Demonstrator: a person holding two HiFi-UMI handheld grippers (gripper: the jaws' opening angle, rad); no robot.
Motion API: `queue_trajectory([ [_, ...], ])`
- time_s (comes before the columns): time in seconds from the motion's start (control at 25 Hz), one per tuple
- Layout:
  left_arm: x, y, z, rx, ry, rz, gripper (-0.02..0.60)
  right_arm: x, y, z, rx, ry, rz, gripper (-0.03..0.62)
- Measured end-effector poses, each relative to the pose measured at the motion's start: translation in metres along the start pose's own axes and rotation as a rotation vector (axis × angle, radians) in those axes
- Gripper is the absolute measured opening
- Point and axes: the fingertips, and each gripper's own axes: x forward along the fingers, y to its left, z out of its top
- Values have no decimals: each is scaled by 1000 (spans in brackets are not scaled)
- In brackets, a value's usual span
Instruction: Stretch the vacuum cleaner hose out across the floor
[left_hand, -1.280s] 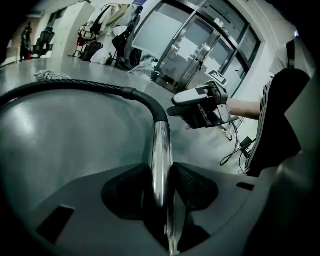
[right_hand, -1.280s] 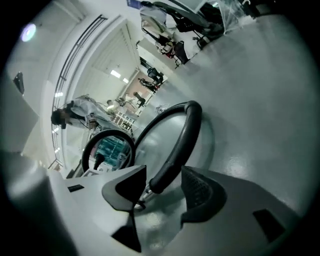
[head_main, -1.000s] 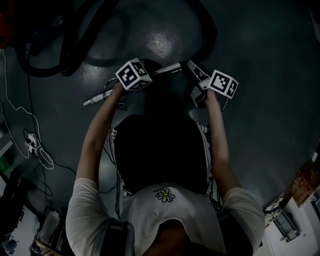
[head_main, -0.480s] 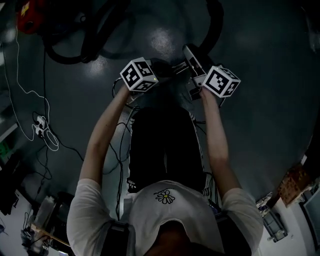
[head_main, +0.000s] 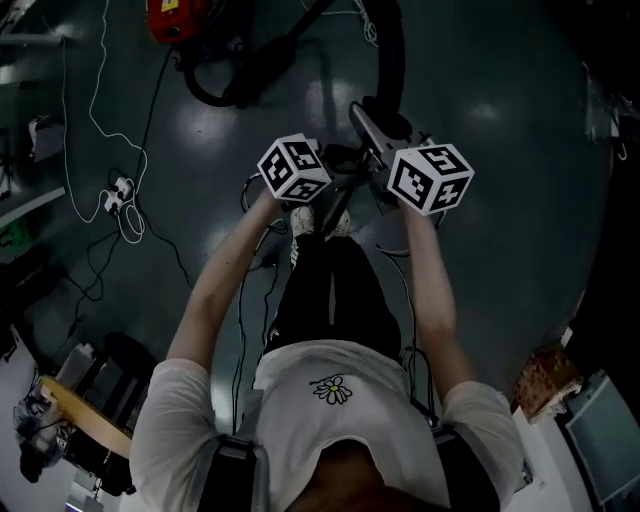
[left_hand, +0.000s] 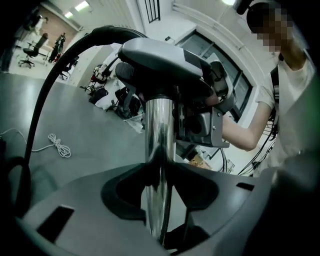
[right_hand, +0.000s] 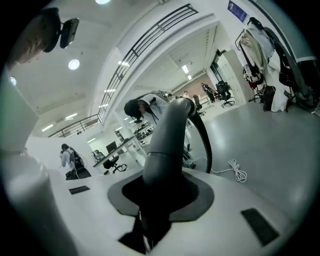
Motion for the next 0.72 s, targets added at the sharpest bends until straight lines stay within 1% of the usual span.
queue_trajectory([
  [0.08, -21, -39, 32, -33, -55, -9, 175, -18, 36, 35, 22, -21, 36, 117],
  [0.16, -39, -68, 60, -56, -116, -11, 176, -30, 68, 64, 14, -39, 71, 115],
  [0.28, -53, -115, 87, -72, -199, 12, 176, -55, 118, 86, -82, -21, 112, 115],
  [0.4, -56, -156, 98, -64, -261, 69, 176, -81, 165, 85, -235, 40, 152, 115],
  [0.48, -57, -174, 100, -26, -282, 121, 176, -95, 192, 78, -351, 73, 179, 115],
  [0.6, -63, -197, 96, 51, -301, 207, 176, -115, 225, 63, -516, 106, 191, 115],
  [0.72, -81, -217, 84, 65, -361, 268, 178, -131, 258, 53, -626, 116, 203, 115],
])
